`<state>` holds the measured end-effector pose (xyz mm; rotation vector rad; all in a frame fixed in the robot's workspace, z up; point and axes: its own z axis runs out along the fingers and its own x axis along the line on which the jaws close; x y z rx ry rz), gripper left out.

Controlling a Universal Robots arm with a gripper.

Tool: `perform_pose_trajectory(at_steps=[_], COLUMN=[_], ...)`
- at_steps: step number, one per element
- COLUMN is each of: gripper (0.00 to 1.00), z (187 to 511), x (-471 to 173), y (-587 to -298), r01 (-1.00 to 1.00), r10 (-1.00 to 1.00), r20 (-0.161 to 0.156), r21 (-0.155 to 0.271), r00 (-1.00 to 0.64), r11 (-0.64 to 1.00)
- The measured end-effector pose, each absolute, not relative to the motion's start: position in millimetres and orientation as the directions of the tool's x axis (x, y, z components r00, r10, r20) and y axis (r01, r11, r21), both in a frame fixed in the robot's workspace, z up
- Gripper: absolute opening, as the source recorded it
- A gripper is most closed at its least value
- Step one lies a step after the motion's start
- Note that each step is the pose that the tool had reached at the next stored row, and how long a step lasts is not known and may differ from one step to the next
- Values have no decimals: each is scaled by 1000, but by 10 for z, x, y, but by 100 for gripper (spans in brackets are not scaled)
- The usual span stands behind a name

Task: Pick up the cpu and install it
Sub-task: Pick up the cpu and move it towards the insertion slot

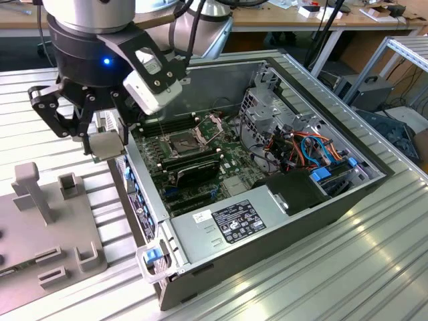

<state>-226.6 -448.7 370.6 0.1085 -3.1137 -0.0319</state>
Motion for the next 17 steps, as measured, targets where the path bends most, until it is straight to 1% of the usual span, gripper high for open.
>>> perform_pose_trajectory(at_steps=[17], gripper=[55], z=[3706], x=[-1574], y=[-4488], r01=[-69], r10=[-70], r20=[25], r21=[21], r00=[-997], r11=[997])
